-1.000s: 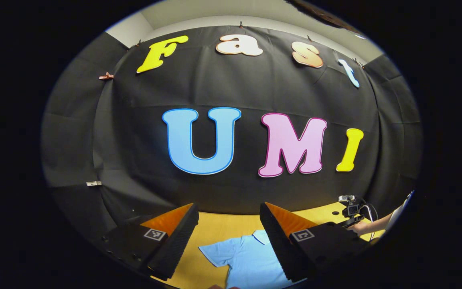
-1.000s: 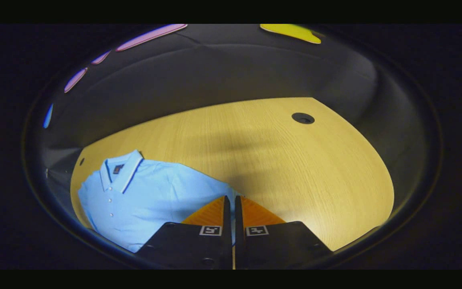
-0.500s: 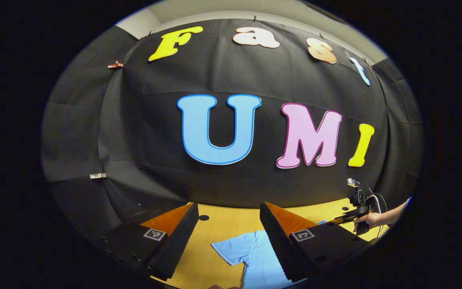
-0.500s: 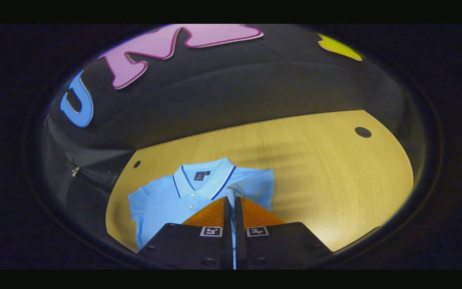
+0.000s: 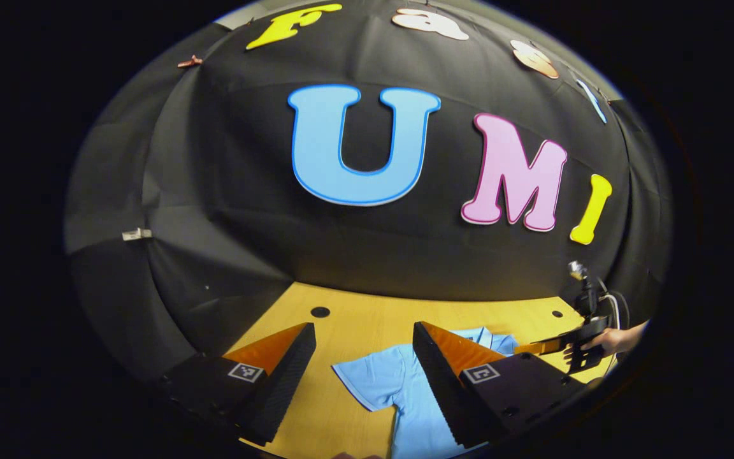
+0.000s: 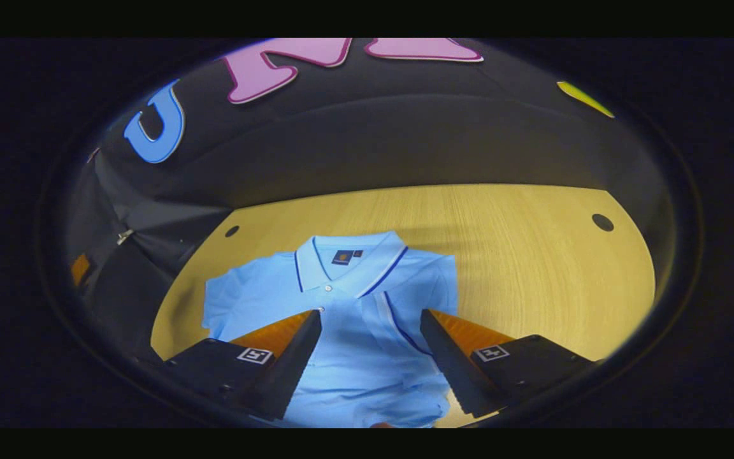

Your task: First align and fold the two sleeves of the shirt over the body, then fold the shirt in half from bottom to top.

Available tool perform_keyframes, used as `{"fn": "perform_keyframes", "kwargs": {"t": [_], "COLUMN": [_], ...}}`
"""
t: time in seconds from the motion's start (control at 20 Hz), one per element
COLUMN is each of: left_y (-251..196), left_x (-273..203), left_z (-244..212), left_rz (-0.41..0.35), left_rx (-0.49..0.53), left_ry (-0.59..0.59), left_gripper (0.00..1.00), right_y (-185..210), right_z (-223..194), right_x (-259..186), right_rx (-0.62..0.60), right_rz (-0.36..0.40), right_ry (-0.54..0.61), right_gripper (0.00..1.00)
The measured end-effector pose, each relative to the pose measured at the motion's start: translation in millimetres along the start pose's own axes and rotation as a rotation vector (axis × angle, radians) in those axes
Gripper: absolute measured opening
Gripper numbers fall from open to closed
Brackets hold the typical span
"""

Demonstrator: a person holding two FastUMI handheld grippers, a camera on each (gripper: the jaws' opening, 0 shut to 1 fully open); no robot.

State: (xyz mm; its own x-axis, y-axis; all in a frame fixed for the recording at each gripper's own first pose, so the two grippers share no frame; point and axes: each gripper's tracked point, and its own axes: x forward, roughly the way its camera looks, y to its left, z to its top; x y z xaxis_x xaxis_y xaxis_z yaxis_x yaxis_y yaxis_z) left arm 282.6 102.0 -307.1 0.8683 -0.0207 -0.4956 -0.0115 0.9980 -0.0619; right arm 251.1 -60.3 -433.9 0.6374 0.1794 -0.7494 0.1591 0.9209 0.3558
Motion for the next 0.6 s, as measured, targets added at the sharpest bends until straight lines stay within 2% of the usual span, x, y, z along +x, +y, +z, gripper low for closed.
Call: {"fn": "perform_keyframes", "kwargs": {"t": [0.15,0.3,0.6], "left_y": [5,7,21], "left_x": [45,85,146], "left_z": [-34,-73,-150], "left_rz": [0.017,0.031,0.094], "left_rx": [-0.040,-0.083,-0.075], "left_ry": [0.118,0.251,0.474], "left_gripper": [0.98,0.97,0.97], "right_y": [-13,-29,-62], "right_z": [15,12,-11], "right_x": [-40,-76,-115], "right_rx": [-0.025,-0.034,-0.031], "right_rz": [-0.008,-0.010,-0.041], "right_ry": [-0.054,-0.056,-0.028], "right_gripper": [0.98,0.98,0.98]}}
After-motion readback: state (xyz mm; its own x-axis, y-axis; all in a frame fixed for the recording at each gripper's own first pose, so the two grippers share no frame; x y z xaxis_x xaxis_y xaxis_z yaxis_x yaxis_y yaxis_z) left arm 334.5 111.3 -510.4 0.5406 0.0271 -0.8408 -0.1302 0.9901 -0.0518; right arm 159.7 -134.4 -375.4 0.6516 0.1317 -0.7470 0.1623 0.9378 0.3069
